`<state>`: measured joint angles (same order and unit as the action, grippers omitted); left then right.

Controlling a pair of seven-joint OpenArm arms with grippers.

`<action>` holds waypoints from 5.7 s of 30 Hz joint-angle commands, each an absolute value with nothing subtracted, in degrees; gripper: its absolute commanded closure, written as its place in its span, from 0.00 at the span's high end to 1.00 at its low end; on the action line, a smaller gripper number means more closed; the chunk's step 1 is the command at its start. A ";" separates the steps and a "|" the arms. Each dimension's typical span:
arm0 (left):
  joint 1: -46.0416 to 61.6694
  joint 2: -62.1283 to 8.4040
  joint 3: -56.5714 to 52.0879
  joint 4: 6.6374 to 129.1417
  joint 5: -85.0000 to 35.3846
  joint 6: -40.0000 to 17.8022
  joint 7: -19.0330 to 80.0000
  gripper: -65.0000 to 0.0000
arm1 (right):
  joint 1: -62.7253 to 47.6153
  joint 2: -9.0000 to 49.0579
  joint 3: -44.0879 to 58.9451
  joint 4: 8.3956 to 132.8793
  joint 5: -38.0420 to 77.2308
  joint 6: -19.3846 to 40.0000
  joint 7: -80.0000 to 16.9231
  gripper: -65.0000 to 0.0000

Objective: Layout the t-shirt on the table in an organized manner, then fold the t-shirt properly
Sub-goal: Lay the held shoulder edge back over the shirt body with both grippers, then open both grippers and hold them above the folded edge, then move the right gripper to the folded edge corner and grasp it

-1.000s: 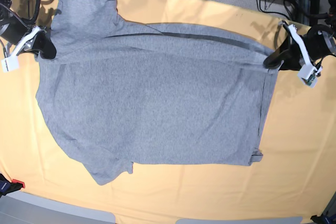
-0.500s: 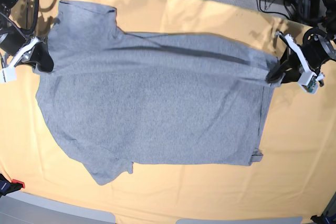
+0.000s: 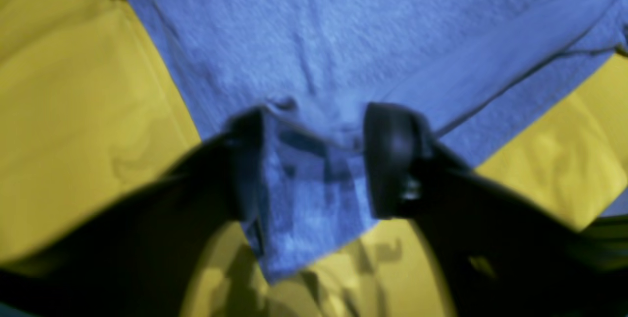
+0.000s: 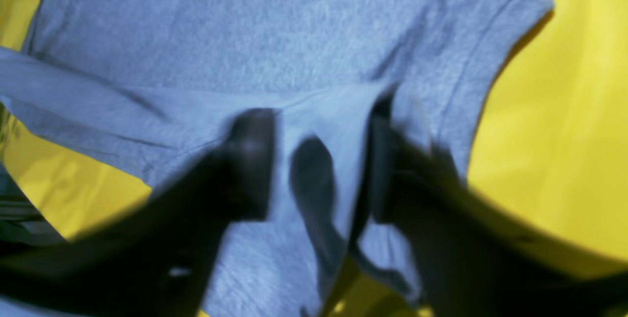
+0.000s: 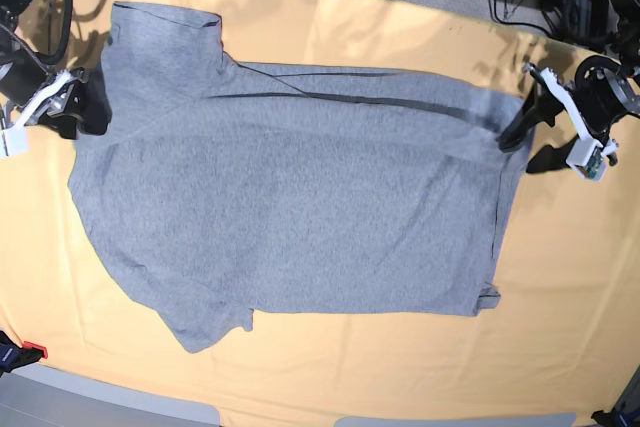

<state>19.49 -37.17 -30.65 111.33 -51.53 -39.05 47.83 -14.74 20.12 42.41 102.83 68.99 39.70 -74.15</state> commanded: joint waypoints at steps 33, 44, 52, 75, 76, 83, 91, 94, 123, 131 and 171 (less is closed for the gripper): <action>18.72 -38.26 -31.09 112.01 -53.21 -38.89 49.04 0.63 | -31.11 12.36 43.05 108.60 68.10 39.79 -78.35 0.53; 18.72 -38.26 -31.09 112.01 -55.13 -38.92 49.76 0.63 | -31.09 8.01 43.99 108.57 63.18 37.04 -73.65 0.53; 18.72 -38.24 -31.09 112.01 -55.16 -38.92 49.84 0.63 | -30.94 6.37 43.97 104.53 59.86 35.55 -69.30 0.53; 18.72 -38.26 -31.09 112.01 -56.45 -38.94 50.02 0.63 | -27.59 10.07 43.92 101.60 85.00 40.00 -80.00 0.00; 18.72 -38.26 -31.09 112.01 -56.42 -38.94 50.02 0.63 | -27.59 10.52 43.92 102.85 85.00 40.00 -80.00 0.00; 18.72 -38.24 -31.09 112.01 -56.40 -38.94 50.02 0.63 | -27.77 11.49 44.03 110.76 85.00 40.00 -80.00 0.00; 18.70 -38.24 -31.09 112.01 -56.45 -38.94 51.07 0.63 | -29.54 11.42 45.04 110.83 65.36 36.97 -80.00 0.63; 18.72 -38.22 -31.09 112.01 -56.64 -38.94 51.09 0.63 | -30.63 11.40 47.03 110.34 62.06 34.98 -75.70 0.63; 18.72 -38.22 -31.09 112.01 -57.74 -38.94 51.11 0.63 | -29.10 11.99 47.66 95.92 85.00 40.00 -80.00 0.00; 18.72 -38.22 -31.09 112.01 -57.91 -38.94 51.46 0.63 | -28.82 13.23 47.66 108.92 85.00 40.00 -80.00 0.00; 18.70 -38.19 -31.09 112.01 -57.84 -38.96 51.48 0.63 | -3.88 14.13 23.24 114.17 37.82 35.99 -63.46 0.00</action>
